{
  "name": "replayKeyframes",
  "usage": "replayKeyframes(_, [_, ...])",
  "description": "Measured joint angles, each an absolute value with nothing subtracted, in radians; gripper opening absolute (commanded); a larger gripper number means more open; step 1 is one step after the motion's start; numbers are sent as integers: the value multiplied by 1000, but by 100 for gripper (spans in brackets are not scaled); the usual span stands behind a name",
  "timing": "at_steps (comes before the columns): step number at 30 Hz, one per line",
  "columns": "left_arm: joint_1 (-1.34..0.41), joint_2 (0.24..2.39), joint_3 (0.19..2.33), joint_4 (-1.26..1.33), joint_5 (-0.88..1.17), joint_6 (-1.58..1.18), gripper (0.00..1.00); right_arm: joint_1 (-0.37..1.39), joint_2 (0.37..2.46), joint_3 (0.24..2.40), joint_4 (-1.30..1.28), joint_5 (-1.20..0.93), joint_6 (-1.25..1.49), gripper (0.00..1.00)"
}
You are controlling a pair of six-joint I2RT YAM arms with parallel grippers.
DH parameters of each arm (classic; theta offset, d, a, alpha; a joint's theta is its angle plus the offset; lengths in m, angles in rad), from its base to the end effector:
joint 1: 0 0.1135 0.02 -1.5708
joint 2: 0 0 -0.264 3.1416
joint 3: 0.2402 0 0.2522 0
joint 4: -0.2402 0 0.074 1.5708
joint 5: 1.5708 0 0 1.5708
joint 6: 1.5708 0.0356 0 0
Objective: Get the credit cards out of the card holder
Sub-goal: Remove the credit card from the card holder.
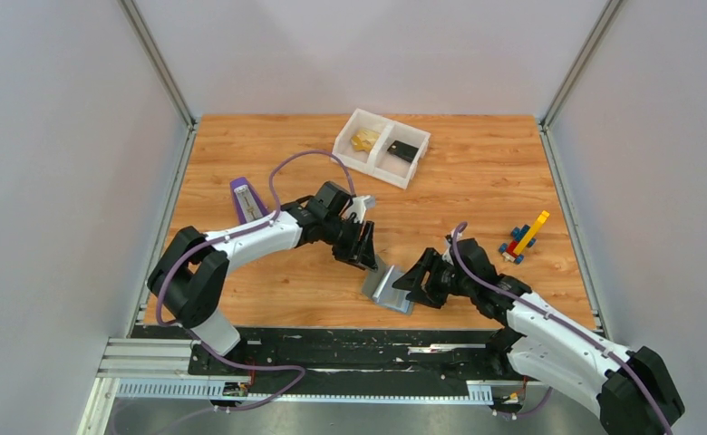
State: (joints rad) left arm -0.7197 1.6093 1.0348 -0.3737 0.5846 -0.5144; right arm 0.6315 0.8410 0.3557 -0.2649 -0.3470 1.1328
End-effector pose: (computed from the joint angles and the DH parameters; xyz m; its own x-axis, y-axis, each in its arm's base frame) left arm 0.2344 -0.2316 0.2103 -0.9214 0.2620 -0.2871 0.3887 0.6247 -0.6772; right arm 0.1279 0.1085 0.1758 -0.9180 0.3837 -0.1003 0.1777 0.6241 0.7608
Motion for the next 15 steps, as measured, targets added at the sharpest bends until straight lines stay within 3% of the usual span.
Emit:
replayKeyframes(4, [-727,1631,1016,-356,594,-514,43,638,863,340,-228,-337,1153,56])
replayKeyframes(13, [-738,1634,976,-342,596,-516,3,641,866,320,-222,-259,1169,53])
replayKeyframes(15, [-738,1634,963,-331,596,-519,0,641,865,319,-225,-242,1171,54])
